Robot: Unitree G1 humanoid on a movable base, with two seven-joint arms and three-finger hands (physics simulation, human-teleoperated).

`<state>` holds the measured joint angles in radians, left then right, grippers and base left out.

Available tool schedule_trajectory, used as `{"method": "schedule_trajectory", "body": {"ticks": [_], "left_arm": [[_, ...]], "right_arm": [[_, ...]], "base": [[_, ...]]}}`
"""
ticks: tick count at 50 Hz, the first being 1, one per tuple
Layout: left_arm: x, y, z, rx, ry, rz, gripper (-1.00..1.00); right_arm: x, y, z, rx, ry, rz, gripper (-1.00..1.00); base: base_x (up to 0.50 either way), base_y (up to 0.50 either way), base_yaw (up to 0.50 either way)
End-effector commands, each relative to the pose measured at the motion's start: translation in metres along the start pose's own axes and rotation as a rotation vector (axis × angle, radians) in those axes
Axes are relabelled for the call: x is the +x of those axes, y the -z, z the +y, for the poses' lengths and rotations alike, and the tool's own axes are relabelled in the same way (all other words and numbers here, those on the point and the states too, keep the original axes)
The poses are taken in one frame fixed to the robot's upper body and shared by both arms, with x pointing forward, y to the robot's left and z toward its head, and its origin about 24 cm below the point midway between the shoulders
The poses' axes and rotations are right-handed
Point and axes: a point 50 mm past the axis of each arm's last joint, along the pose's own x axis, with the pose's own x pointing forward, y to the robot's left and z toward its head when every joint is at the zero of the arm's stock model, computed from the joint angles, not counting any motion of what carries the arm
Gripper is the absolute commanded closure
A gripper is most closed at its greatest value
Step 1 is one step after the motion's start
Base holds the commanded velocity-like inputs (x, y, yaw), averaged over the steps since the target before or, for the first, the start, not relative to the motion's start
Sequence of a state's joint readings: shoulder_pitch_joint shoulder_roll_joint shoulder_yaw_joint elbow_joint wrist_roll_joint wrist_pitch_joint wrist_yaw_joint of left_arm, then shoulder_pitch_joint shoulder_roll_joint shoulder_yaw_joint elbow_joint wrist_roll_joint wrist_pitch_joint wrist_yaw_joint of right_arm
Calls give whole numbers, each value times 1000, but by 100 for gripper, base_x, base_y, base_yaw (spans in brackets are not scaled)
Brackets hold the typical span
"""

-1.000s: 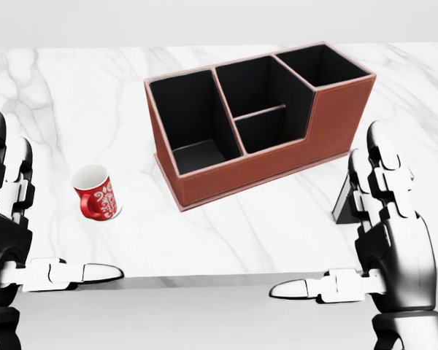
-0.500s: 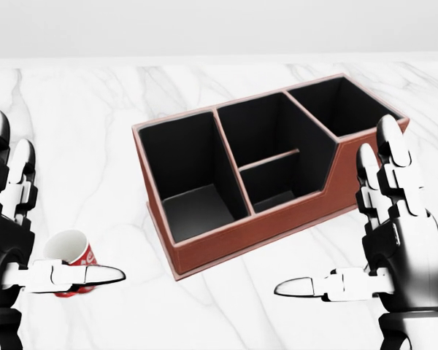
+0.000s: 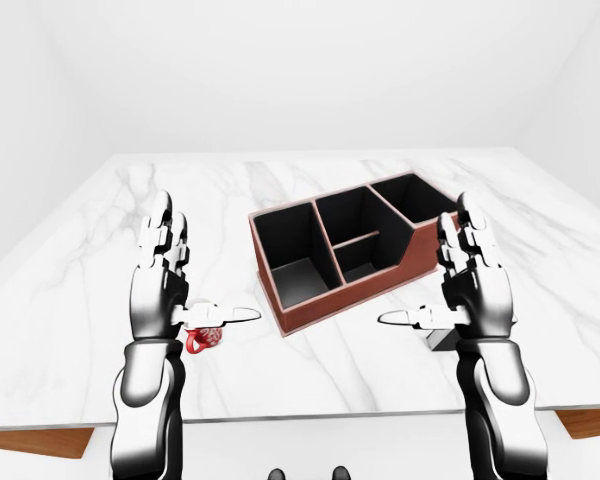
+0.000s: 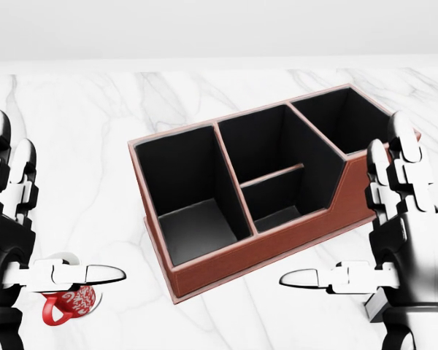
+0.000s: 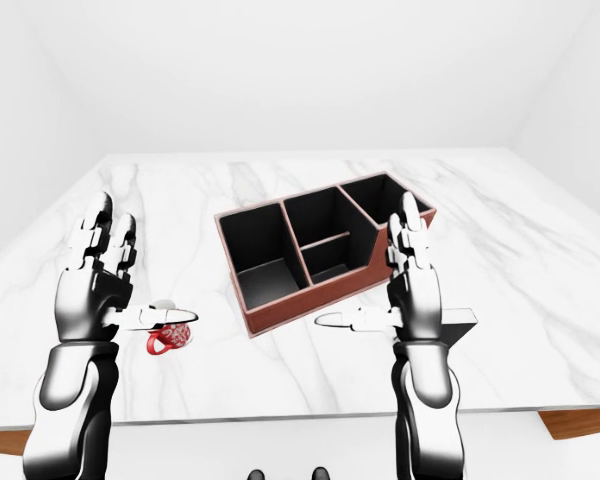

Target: Pick up the book and place it in the back compartment of the caddy.

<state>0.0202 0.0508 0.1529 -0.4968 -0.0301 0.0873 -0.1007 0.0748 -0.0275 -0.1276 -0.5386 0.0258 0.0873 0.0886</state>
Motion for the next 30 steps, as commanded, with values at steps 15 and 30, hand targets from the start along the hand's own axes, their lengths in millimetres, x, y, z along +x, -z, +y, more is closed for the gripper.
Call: {"method": "schedule_trajectory", "body": {"ticks": [15, 30], "left_arm": [[6, -1, 7, 15, -18, -13, -100], [11, -8, 13, 17, -38, -46, -100]], "right_arm": [[7, -13, -6, -50, 4, -62, -100], [25, 12, -48, -252, 33, 66, -100]], "base": [[0, 0, 0], [0, 0, 0]]}}
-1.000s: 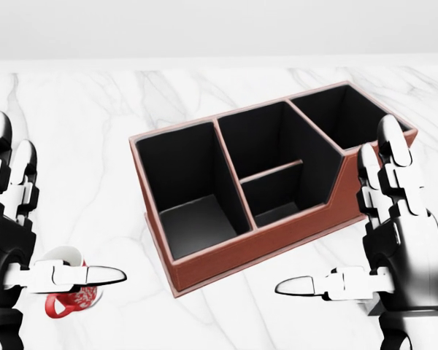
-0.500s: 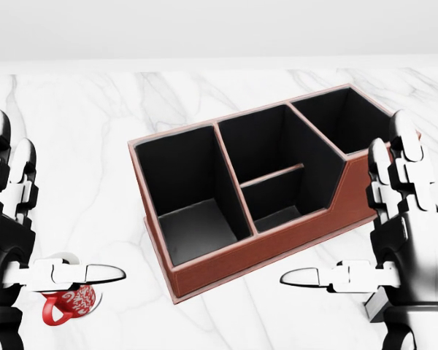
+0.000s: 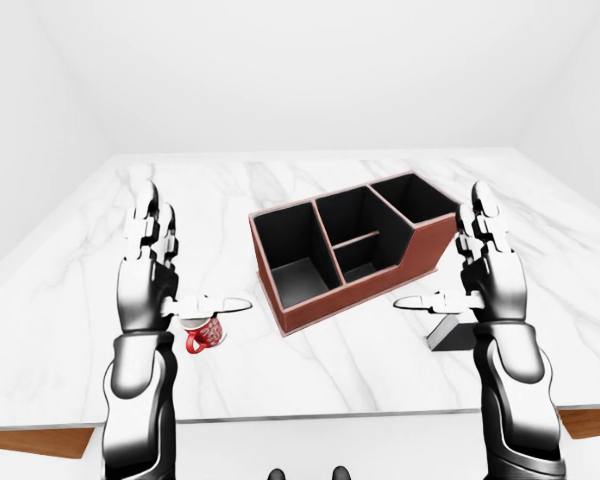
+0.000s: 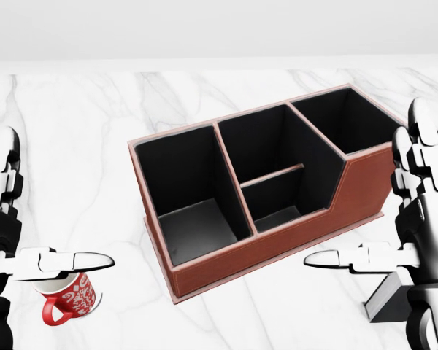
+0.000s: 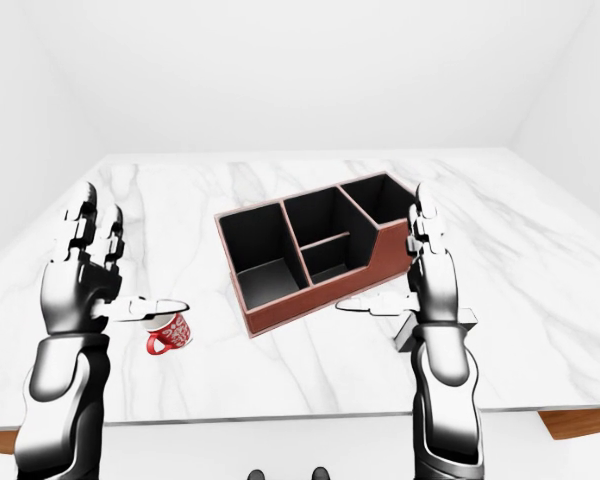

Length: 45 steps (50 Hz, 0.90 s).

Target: Pick up the book and place it in the back compartment of the caddy.

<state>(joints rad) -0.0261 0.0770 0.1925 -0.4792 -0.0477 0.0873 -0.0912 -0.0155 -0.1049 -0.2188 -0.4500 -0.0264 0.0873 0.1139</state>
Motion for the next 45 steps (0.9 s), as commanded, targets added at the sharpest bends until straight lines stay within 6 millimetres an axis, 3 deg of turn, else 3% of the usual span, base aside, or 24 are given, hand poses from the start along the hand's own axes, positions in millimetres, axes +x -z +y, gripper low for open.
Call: {"method": "schedule_trajectory", "body": {"ticks": [1, 9, 21, 32, 45], "left_arm": [[3, -2, 4, 4, -10, -13, -100], [5, -5, 7, 8, -18, -26, -100], [7, -6, 10, 9, -29, -33, -100], [10, -7, 13, 9, -37, -42, -100], [12, -8, 16, 13, -44, -45, -100]], "right_arm": [[9, 14, -25, -129, 9, 66, -100], [9, -6, -40, -259, -18, 10, -100], [9, -27, -46, -401, -76, -36, -100], [9, -35, -45, -525, -140, -30, -100], [7, -28, -47, -696, -228, 78, -100]], "base": [[0, 0, 0], [0, 0, 0], [0, 0, 0], [0, 0, 0], [0, 0, 0]]}}
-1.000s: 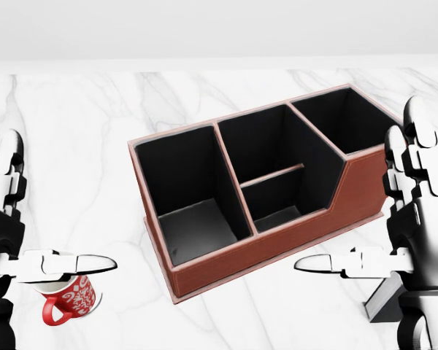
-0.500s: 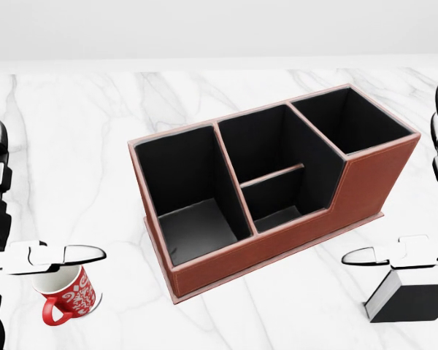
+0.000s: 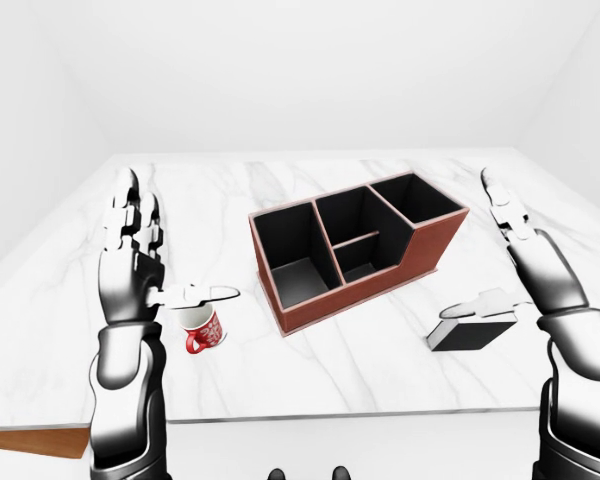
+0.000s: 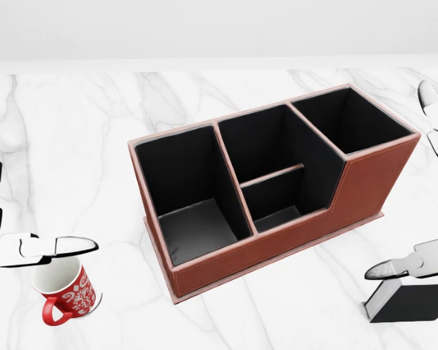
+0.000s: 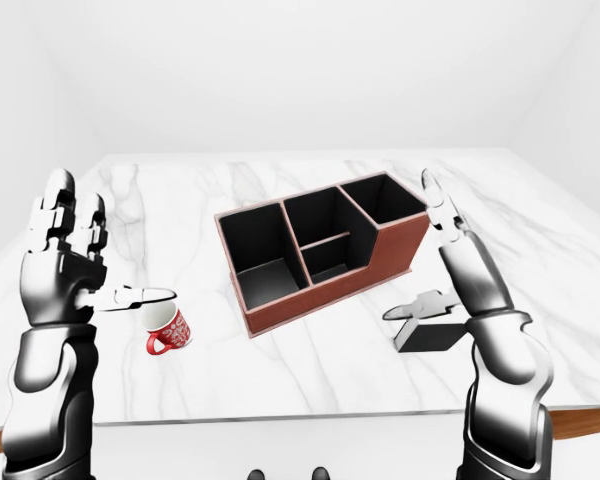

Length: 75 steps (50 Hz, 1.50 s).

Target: Pick up the book and place it in the back compartment of the caddy.

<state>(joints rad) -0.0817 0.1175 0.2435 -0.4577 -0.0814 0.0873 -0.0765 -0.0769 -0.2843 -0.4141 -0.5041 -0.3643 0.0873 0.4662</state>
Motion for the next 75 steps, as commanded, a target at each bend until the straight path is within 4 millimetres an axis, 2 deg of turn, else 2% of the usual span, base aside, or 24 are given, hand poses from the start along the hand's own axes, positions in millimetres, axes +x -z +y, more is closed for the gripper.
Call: {"method": "schedule_trajectory", "body": {"ticks": [1, 16, 29, 40, 56, 67, 75], "left_arm": [[2, -1, 3, 2, -8, -5, -100], [6, -2, 7, 8, -17, -12, -100], [5, 0, 6, 21, -3, -3, -100], [5, 1, 4, 25, 2, 2, -100], [4, 0, 4, 28, 5, -1, -100], [4, 2, 4, 28, 5, 5, -100], [5, 1, 4, 29, 5, 3, -100]], "right_arm": [[-1, 1, 0, -136, -83, 59, -100], [-4, 11, -1, -247, -169, 158, -100], [-8, 29, 4, -275, -199, 258, -100], [3, 31, 10, -316, -240, 274, -100], [-7, 78, 31, -214, -279, 429, -100], [-16, 95, 36, -186, -285, 497, -100], [-20, 101, 33, -195, -289, 525, -100]], "base": [[0, 0, 0], [0, 0, 0], [0, 0, 0], [0, 0, 0], [0, 0, 0], [0, 0, 0], [0, 0, 0]]}}
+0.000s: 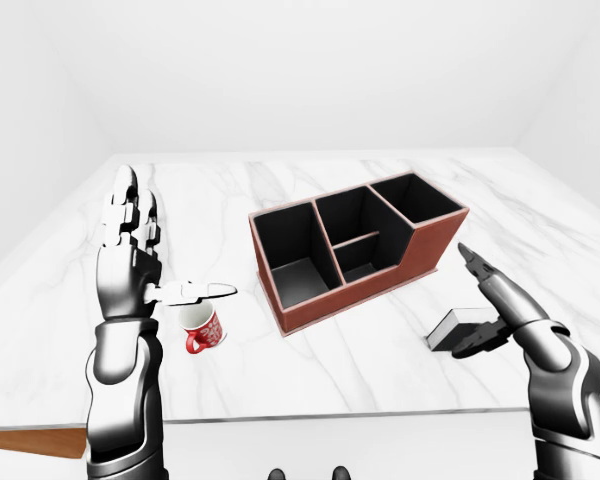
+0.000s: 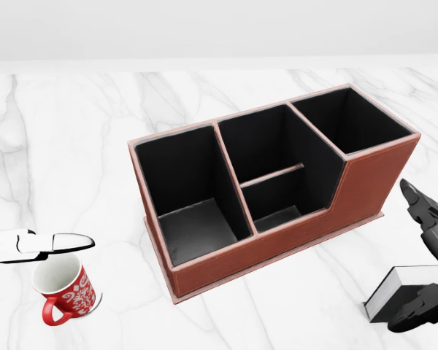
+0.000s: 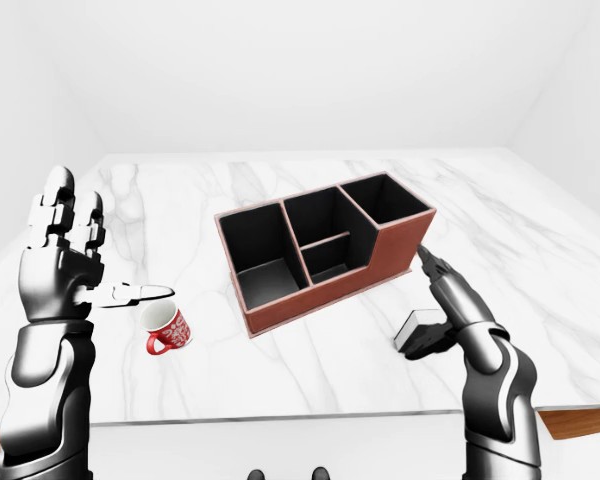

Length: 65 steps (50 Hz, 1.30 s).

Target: Pick up the book and place it in the back compartment of the caddy.

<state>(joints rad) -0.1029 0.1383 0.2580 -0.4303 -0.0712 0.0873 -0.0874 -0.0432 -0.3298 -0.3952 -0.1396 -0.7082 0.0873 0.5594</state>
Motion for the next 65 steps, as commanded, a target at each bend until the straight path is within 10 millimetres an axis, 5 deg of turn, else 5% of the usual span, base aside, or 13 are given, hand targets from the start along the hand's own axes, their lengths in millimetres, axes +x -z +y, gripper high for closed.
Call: {"method": "schedule_trajectory", "body": {"ticks": [1, 22, 65], "left_arm": [[0, 0, 0, 1, 0, 1, -100], [0, 2, -1, 4, 3, 9, -100], [-1, 3, -2, 6, 8, 13, -100]], "right_arm": [[0, 14, 5, 14, -15, 52, -100], [11, 43, 8, 58, -22, 152, -100], [41, 40, 5, 35, -59, 164, -100]], "base": [[0, 0, 0], [0, 0, 0], [0, 0, 0]]}}
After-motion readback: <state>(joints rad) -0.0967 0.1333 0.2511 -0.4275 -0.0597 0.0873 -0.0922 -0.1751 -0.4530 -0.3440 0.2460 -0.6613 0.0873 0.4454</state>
